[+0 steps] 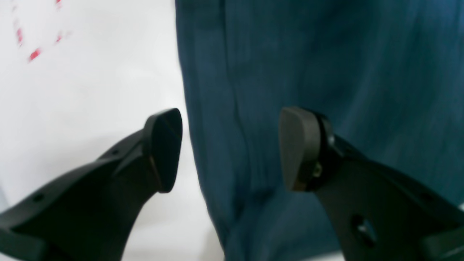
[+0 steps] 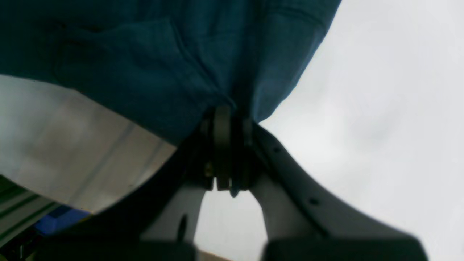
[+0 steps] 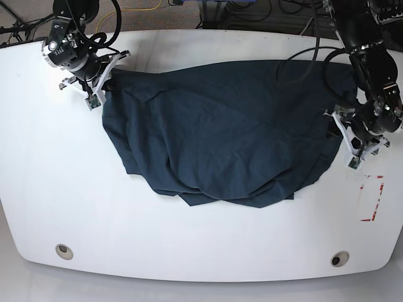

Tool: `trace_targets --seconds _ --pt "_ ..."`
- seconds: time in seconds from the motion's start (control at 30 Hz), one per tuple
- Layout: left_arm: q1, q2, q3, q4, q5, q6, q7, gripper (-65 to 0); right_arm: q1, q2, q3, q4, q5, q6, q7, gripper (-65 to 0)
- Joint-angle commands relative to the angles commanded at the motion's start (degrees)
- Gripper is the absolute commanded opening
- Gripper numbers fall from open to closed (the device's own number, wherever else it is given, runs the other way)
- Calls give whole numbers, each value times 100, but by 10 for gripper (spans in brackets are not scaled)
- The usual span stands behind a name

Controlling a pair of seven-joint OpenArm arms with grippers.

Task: Fold the T-shirt properly
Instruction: 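Slide the left gripper along the shirt edge toward the hem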

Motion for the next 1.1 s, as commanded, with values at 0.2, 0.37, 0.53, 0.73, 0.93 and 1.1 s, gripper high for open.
trace_targets --seconds 0.2,0.37,0.53,0.73,0.93,1.1 --pt "-527 -44 -18 -958 -9 0 -97 -257 9 0 0 -18 0 0 0 -650" --pt "-686 -44 26 -1495 26 0 -536 -257 53 0 0 -18 0 0 0 -650" --pt "-835 -26 220 -1916 123 0 -615 -256 70 -9 9 -18 9 0 0 -650" --pt "-941 -18 484 -2479 114 0 -791 -256 88 -9 9 -18 0 0 0 -650" --pt "-932 -18 607 -2673 114 0 -967 -256 97 -9 9 -18 0 0 0 -650" --pt "-932 -9 888 -2690 114 0 -976 -257 97 -9 9 -18 0 0 0 -650"
